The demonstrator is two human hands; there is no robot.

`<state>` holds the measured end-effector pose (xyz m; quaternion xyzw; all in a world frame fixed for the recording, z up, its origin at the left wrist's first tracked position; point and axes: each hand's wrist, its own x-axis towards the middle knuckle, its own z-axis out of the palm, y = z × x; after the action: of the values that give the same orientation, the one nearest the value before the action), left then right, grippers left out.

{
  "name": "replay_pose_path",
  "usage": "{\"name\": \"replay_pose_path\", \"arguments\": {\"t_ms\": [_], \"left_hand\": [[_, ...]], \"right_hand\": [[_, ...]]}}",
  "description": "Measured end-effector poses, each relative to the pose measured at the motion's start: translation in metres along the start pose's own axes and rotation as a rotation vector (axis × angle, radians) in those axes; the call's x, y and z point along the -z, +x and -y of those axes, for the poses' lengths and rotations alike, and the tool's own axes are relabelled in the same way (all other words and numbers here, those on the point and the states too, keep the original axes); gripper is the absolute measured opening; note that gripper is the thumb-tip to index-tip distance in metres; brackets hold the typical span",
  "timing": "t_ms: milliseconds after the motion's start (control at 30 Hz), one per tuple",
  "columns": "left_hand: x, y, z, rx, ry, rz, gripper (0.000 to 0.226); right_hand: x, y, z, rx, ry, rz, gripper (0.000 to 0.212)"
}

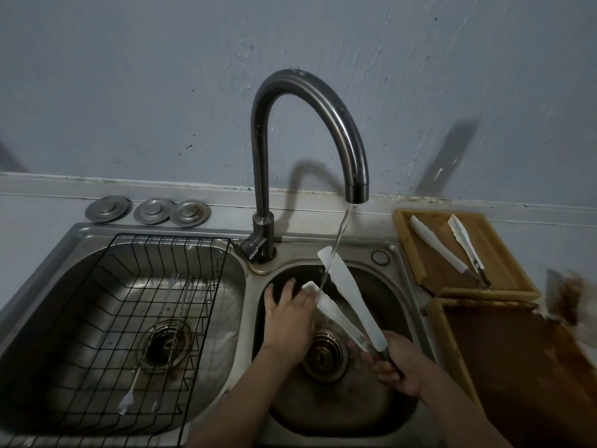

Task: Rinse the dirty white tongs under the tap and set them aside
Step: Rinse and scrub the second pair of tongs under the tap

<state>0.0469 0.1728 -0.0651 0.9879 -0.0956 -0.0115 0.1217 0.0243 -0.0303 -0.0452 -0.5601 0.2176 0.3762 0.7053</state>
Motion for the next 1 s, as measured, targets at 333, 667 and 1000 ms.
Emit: {"name": "replay_pose_path", "arguments": {"t_ms": [333,667,1000], "left_hand": [[0.003,-0.008,-0.019,-0.346,-0.176,-0.136,0.054],[0.025,0.009,0.030,0.129,-0.211,-0.130,0.058],[0.036,0.014,0.023,0.587,-1.573,-0.426,0.030]], "right_hand": [[0.001,-0.008,0.008,0.036,0.032,-0.027,0.028],[-0.007,-0.004,0.008,0.049,-0.033,-0.003,0.033],[-0.019,-0.015,0.041,0.562,-0.778,-0.480,0.027]]}}
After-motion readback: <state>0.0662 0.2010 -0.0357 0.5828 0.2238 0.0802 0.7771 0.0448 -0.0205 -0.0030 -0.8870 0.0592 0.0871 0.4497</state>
